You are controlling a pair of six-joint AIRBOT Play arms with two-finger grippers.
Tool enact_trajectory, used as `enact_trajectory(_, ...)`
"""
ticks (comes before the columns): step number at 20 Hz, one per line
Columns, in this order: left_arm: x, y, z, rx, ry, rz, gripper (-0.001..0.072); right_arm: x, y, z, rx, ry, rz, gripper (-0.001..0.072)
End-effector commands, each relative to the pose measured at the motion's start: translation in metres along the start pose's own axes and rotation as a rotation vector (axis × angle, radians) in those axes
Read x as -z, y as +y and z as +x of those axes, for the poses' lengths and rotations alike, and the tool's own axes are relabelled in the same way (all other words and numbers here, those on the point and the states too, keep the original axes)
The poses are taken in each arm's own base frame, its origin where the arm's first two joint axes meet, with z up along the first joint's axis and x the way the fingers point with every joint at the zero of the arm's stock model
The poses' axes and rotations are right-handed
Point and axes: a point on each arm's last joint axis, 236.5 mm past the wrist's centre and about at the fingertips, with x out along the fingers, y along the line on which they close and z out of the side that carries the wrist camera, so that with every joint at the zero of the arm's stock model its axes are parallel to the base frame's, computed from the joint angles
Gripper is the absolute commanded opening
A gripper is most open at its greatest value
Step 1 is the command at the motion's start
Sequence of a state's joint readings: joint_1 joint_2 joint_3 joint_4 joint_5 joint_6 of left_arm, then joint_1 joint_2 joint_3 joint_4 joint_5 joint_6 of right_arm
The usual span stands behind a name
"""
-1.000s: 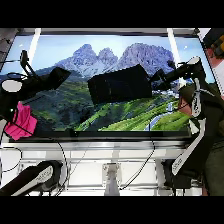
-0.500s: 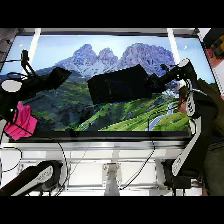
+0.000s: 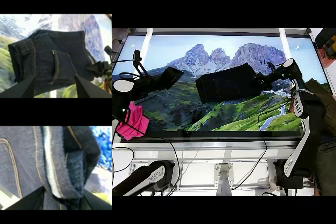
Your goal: Fold the clothes and pants, and hang the long-sleeved shirts on hangers.
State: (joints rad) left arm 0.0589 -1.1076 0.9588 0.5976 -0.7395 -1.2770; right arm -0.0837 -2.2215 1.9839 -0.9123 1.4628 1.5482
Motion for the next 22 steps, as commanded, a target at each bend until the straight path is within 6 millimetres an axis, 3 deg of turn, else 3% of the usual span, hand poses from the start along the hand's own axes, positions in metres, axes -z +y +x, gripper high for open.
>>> enact_trajectory(1, 0.004, -0.001, 0.0, 0.004, 0.018, 0.001, 0.0559, -0.004, 0.009, 0.005, -0.009, -0.021, -0.01, 0.0355)
enact_trajectory(4, 0.008, -0.002, 0.0, 0.008, 0.035, 0.002, 0.0559, -0.005, 0.021, 0.006, -0.053, -0.022, -0.008, 0.0214)
enact_trajectory(6, 0.009, -0.002, 0.0, 0.009, 0.039, 0.002, 0.0559, -0.005, 0.029, 0.001, -0.072, -0.024, -0.026, 0.0013)
enact_trajectory(10, 0.009, -0.002, 0.0, 0.009, 0.038, 0.002, 0.0559, -0.007, 0.036, -0.027, -0.048, -0.055, -0.071, 0.0012)
enact_trajectory(13, 0.009, -0.003, 0.0, 0.011, 0.038, -0.001, 0.0559, -0.008, -0.004, -0.07, 0.092, -0.104, 0.008, 0.001)
enact_trajectory(16, 0.009, -0.003, 0.0, 0.011, 0.038, -0.001, 0.0559, -0.005, -0.044, -0.127, 0.151, -0.164, 0.098, 0.001)
enact_trajectory(20, 0.009, -0.002, 0.0, 0.011, 0.037, -0.001, 0.0559, -0.01, -0.062, -0.22, 0.126, -0.364, 0.166, 0.0009)
enact_trajectory(22, 0.009, -0.002, 0.0, 0.011, 0.037, -0.001, 0.0559, -0.006, -0.067, -0.257, 0.128, -0.433, 0.173, 0.0009)
